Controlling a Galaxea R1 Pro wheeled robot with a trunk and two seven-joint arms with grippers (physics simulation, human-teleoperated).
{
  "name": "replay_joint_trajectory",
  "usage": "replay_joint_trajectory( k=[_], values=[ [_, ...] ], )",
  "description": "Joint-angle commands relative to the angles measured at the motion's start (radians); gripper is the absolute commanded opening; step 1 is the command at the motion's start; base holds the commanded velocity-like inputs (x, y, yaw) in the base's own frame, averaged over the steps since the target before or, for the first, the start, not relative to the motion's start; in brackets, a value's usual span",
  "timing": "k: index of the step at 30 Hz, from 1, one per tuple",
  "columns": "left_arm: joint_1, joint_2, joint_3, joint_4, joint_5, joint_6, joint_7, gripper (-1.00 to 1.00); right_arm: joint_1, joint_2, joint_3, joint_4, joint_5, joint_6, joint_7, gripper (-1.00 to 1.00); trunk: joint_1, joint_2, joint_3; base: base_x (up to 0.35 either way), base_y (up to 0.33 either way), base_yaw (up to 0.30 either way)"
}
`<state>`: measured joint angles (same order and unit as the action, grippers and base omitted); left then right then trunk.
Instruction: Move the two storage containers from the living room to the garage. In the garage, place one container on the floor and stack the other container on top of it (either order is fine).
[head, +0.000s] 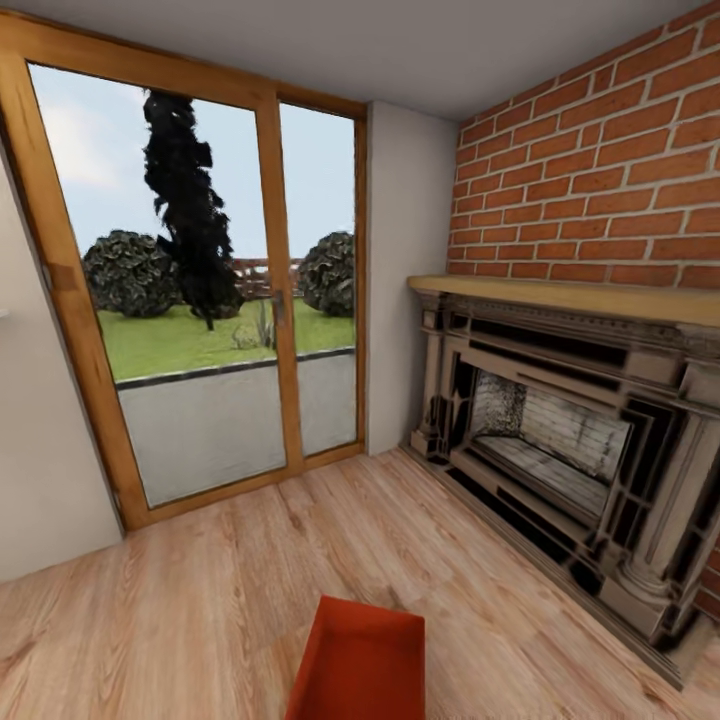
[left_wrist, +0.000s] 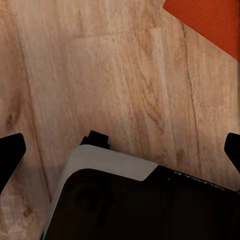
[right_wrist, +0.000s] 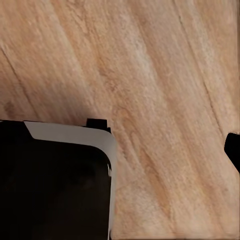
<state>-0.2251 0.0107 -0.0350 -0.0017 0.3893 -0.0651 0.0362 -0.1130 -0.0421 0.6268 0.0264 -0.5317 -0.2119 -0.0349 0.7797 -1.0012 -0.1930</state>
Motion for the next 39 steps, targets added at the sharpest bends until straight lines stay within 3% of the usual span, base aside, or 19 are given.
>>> replay_joint_trajectory(
  k=[1,18,31,39],
  values=[
    [0.0,0.0,-0.004,0.0,0.005,-0.002,0.002,1.0,-0.001,0.001,0.008,0.003,-0.007,-0.004,0.0,1.0,0.0,-0.001,-0.001,0.0,0.0,-0.249],
    [0.0,0.0,-0.005,0.0,0.005,-0.002,0.002,1.0,-0.002,0.001,0.007,0.003,-0.008,-0.004,0.0,1.0,0.0,-0.001,-0.001,0.0,0.0,-0.236],
    [0.0,0.0,-0.005,-0.001,0.005,-0.002,0.001,1.0,-0.001,0.0,0.014,0.003,-0.003,0.001,0.001,1.0,0.0,-0.001,-0.001,0.005,0.0,-0.01],
    [0.0,0.0,-0.005,-0.001,0.003,-0.002,0.001,1.0,-0.001,0.001,0.014,0.003,-0.004,0.0,0.0,1.0,0.0,-0.001,-0.001,0.218,0.0,0.0]
  ],
)
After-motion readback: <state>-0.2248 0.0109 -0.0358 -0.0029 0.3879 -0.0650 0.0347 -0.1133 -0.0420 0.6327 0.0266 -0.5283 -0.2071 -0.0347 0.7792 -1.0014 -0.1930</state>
